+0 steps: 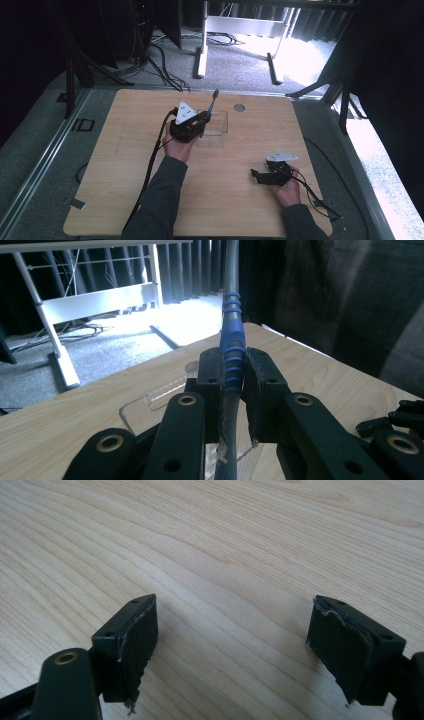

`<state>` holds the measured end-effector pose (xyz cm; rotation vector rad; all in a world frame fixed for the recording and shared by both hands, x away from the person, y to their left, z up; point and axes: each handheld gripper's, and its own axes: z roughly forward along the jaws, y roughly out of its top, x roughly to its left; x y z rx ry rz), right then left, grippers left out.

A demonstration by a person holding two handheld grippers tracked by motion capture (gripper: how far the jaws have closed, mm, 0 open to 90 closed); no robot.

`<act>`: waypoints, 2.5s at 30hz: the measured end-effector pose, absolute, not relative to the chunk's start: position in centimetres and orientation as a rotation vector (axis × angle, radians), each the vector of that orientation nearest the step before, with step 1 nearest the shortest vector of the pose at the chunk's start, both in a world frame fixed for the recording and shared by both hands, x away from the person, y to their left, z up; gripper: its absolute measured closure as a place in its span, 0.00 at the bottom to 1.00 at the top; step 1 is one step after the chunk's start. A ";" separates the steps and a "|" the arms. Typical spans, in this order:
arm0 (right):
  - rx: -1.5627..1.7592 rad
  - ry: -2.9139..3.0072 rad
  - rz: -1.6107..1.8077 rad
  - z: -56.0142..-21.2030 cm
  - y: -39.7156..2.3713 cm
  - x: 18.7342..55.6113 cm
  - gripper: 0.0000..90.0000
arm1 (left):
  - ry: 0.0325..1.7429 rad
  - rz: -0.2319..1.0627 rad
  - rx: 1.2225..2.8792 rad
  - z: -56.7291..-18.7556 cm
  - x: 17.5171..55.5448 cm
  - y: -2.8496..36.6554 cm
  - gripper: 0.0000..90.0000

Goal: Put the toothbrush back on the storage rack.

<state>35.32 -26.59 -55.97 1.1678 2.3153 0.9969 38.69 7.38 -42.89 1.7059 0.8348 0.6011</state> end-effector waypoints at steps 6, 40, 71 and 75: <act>1.168 2.315 0.997 -56.0 -26.6 35.3 0.22 | 0.836 0.608 1.692 -43.0 39.2 7.1 0.88; 1.167 2.316 0.996 -56.0 -26.6 35.3 0.22 | 0.858 0.633 1.635 -44.3 41.2 7.2 0.88; 1.168 2.316 0.996 -56.0 -26.6 35.3 0.22 | 0.894 0.633 1.641 -45.7 42.9 6.6 0.88; 1.168 2.316 0.996 -56.0 -26.6 35.3 0.22 | 0.909 0.635 1.651 -46.2 43.4 6.8 0.88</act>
